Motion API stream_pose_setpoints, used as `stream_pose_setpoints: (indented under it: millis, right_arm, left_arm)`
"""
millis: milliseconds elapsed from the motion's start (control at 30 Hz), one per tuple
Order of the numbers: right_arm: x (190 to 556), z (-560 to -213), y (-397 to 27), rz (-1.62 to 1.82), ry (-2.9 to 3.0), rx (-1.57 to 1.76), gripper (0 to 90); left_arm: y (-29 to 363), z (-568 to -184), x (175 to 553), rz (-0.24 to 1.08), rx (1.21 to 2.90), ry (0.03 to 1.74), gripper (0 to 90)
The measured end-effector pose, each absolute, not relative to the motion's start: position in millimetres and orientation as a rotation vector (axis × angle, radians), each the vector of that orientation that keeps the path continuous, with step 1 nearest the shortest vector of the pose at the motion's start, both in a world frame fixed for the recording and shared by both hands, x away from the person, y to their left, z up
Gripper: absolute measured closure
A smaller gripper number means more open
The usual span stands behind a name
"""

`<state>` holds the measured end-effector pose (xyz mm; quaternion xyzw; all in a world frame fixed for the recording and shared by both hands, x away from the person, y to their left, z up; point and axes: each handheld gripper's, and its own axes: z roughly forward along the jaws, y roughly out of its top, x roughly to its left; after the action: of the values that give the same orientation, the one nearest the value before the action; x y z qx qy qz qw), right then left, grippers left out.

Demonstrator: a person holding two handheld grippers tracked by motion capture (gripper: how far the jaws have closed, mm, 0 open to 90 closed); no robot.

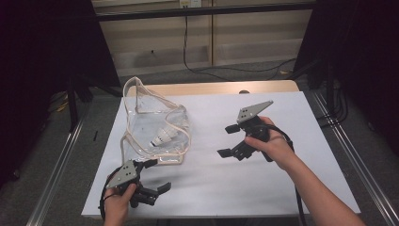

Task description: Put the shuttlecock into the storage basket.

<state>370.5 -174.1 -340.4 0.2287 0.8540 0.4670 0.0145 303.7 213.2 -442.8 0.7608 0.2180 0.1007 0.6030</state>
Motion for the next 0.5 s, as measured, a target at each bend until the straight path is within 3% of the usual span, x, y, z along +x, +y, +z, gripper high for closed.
stream_pose_setpoints:
  millis: [500]
  right_arm:
    - [364,-355,-189,1.434,2.656,0.744,5.3]
  left_arm:
    - [213,-444,304,0.230,1.761,0.509,0.8]
